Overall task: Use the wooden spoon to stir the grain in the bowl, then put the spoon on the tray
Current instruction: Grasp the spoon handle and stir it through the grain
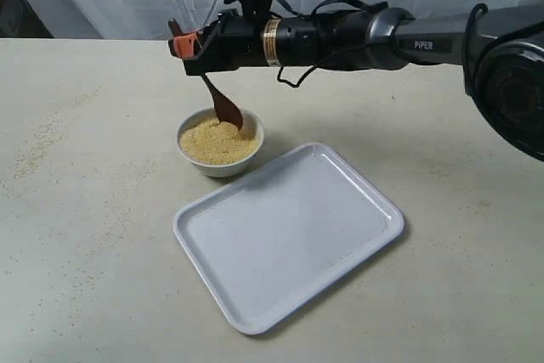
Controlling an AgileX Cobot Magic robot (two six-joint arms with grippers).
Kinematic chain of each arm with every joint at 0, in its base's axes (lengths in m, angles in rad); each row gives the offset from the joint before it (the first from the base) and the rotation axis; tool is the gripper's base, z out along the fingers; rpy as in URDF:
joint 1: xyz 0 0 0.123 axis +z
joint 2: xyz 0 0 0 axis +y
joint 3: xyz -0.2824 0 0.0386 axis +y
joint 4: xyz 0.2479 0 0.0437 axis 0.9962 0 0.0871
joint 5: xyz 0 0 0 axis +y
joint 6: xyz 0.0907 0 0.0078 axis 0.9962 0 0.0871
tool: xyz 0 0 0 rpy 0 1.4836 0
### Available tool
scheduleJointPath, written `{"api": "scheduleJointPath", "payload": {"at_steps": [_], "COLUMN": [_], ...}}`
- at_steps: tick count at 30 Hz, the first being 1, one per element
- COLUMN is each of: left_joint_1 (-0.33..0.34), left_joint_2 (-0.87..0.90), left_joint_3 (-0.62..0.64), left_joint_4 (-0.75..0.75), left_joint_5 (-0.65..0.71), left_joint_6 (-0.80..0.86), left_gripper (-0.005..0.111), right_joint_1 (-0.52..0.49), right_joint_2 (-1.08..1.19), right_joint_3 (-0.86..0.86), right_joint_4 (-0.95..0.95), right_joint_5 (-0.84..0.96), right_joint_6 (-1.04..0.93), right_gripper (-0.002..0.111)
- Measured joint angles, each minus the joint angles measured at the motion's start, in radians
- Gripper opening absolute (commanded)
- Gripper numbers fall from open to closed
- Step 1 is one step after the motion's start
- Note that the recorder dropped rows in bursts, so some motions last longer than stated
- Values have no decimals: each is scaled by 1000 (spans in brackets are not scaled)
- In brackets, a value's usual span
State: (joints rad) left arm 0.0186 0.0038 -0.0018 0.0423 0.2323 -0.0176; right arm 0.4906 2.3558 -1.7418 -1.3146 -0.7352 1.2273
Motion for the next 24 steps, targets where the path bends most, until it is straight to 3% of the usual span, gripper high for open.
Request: {"api": "scheduleJointPath", "payload": {"at_steps": [5, 15, 24], "left_joint_1": [0, 0, 0], "left_joint_2": [0, 0, 0], "left_joint_3": [0, 0, 0], "left_joint_4": [0, 0, 0], "left_joint_5": [0, 0, 0], "left_joint_6": [0, 0, 0], "left_gripper": [0, 0, 0], "right_joint_1": [0, 26, 30], "right_joint_2": [15, 58, 0], "right_joint_3": [0, 0, 0], "right_joint_4": [-4, -4, 37], "right_joint_5": [92, -46, 34], "right_joint_6": [2, 11, -7], "right_gripper": [0, 0, 0]}}
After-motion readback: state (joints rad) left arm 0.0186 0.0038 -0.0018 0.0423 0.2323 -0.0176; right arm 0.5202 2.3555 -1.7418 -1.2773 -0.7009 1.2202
